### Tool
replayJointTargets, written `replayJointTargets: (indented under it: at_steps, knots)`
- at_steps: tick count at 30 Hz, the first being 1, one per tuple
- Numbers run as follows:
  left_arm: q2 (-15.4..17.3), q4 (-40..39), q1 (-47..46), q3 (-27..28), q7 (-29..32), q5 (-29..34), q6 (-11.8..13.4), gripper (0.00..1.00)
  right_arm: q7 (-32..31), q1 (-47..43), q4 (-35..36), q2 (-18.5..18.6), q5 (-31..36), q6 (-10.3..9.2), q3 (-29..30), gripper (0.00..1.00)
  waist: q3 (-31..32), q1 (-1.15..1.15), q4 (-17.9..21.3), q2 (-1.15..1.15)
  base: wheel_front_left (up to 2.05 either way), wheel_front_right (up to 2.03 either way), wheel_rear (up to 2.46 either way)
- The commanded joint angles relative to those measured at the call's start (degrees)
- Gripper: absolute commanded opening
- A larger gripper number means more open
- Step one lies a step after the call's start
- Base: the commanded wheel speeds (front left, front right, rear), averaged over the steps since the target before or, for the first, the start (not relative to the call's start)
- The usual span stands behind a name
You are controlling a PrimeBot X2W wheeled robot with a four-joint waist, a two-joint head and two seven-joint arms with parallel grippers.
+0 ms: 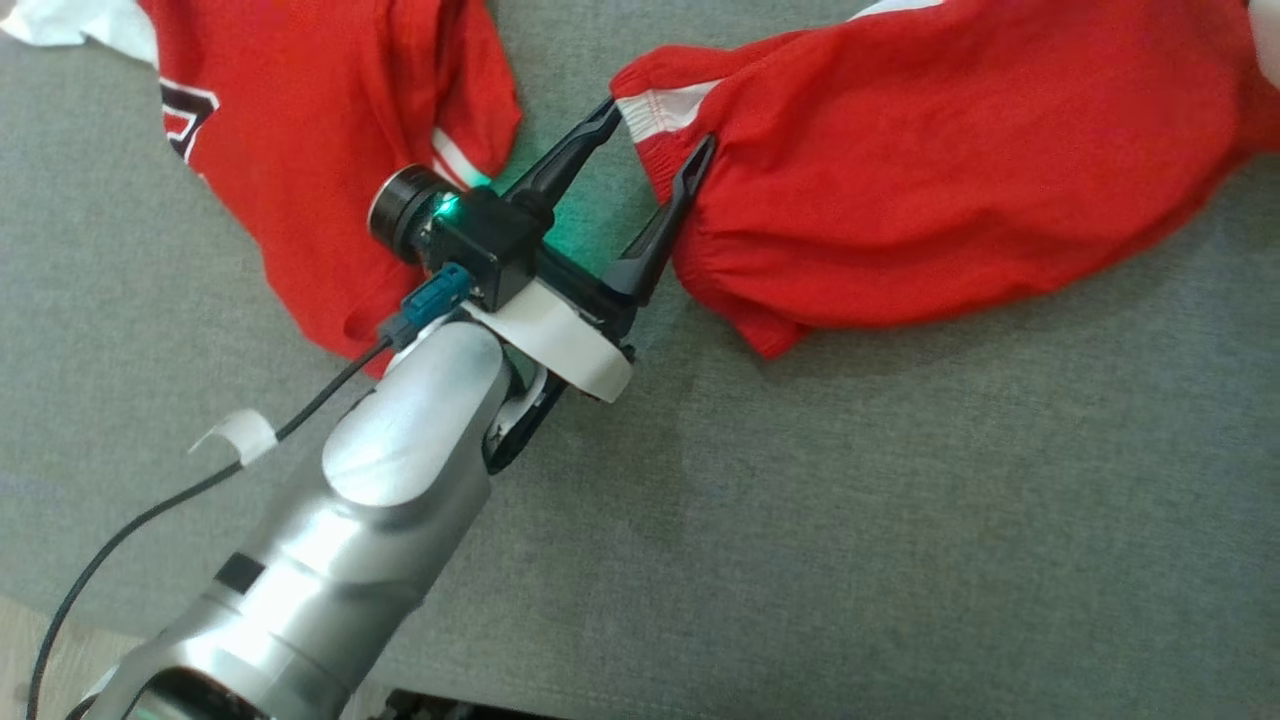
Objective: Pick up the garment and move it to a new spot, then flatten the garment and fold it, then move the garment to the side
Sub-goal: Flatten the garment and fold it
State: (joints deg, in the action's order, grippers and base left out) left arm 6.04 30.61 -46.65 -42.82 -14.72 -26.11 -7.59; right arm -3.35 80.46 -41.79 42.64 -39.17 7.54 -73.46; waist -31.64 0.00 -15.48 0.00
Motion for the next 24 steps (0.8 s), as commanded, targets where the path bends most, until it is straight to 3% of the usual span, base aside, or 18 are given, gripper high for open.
replayJointTargets:
  at_steps: [1, 16, 20, 24]
  knots:
    - [1.73, -0.79, -0.94, 1.76, -0.28, 0.62, 0.1, 1.0, 1.46, -0.19, -0.52, 0.23, -1.01, -0.05, 0.46, 1.0, 0.8, 0.0, 0.69, 0.0, 0.0, 0.0, 0.0]
    - [4.55, -5.36, 7.65, 14.11, -0.28, 4.37, 0.9, 1.0, 17.25, -8.57, -8.76, -7.43, -7.53, -0.05, 9.8, 1.0, 11.4, 0.0, 7.57, 0.0, 0.0, 0.0, 0.0]
    - [4.57, -9.8, 11.17, 19.17, -0.28, 5.49, 2.6, 1.0, 18.26, -11.95, -8.06, -9.71, -7.38, -0.05, 15.85, 1.0, 14.43, 0.0, 9.55, 0.0, 0.0, 0.0, 0.0]
    - [3.82, -15.08, 15.06, 24.52, -0.28, 6.85, 4.43, 1.0, 18.32, -17.65, -2.75, -11.21, -3.43, -0.05, 27.28, 1.0, 17.03, 0.0, 11.34, 0.0, 0.0, 0.0, 0.0]
